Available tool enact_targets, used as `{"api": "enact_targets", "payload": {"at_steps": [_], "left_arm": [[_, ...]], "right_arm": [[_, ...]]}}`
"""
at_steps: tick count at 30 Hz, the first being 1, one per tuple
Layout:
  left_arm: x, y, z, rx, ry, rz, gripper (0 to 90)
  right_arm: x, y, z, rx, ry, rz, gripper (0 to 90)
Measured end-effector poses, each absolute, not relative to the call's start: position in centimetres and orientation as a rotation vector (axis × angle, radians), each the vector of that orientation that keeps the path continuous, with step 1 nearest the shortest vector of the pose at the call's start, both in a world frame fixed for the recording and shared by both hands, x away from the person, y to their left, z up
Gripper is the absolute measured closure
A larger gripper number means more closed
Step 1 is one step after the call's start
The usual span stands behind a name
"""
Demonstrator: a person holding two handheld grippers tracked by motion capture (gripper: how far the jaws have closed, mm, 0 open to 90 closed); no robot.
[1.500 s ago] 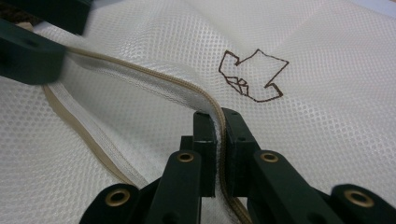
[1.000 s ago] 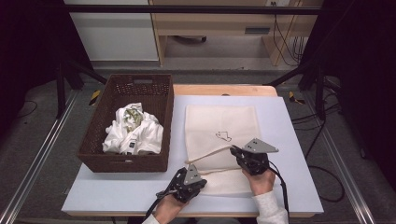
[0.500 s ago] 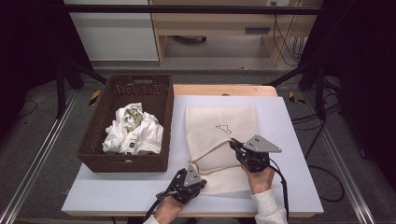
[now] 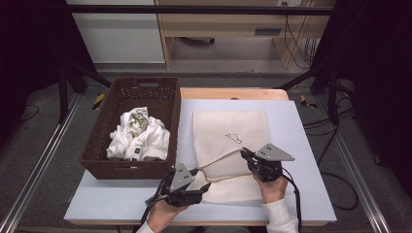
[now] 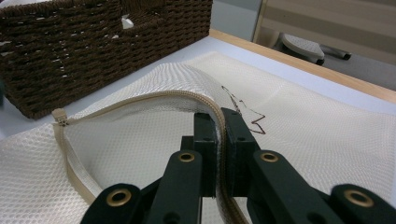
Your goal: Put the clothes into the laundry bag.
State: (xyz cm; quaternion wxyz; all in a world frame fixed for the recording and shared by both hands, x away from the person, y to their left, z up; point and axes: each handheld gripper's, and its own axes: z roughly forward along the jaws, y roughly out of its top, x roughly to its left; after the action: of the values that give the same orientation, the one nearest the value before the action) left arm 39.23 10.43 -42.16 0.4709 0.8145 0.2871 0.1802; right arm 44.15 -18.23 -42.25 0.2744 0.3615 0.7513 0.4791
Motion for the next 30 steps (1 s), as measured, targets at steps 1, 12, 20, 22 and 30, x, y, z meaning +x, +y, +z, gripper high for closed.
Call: {"api": "enact_targets", "payload": {"at_steps": [1, 12, 20, 22, 30], "left_arm": [[39.3, 10.8, -41.6, 1.981, 0.709, 0.451, 35.9], [42.4, 18.2, -35.2, 1.869, 0.824, 0.693, 26.4], [47.6, 22.5, -33.8, 1.875, 0.952, 0.824, 17.4], [48.9, 23.3, -34.1, 1.880, 0.987, 0.829, 15.5], [52.9, 24.8, -36.6, 1.993, 1.057, 0.817, 9.1]], "right_arm": [[44.1, -18.2, -42.2, 0.972, 2.021, 1.287, 85.7], [44.1, -18.4, -42.2, 0.975, 2.033, 1.271, 85.7], [44.2, -18.4, -42.3, 0.976, 2.048, 1.262, 85.7], [44.3, -18.5, -42.4, 0.977, 2.052, 1.260, 85.7], [44.4, -18.5, -42.5, 0.982, 2.067, 1.254, 85.7]]}}
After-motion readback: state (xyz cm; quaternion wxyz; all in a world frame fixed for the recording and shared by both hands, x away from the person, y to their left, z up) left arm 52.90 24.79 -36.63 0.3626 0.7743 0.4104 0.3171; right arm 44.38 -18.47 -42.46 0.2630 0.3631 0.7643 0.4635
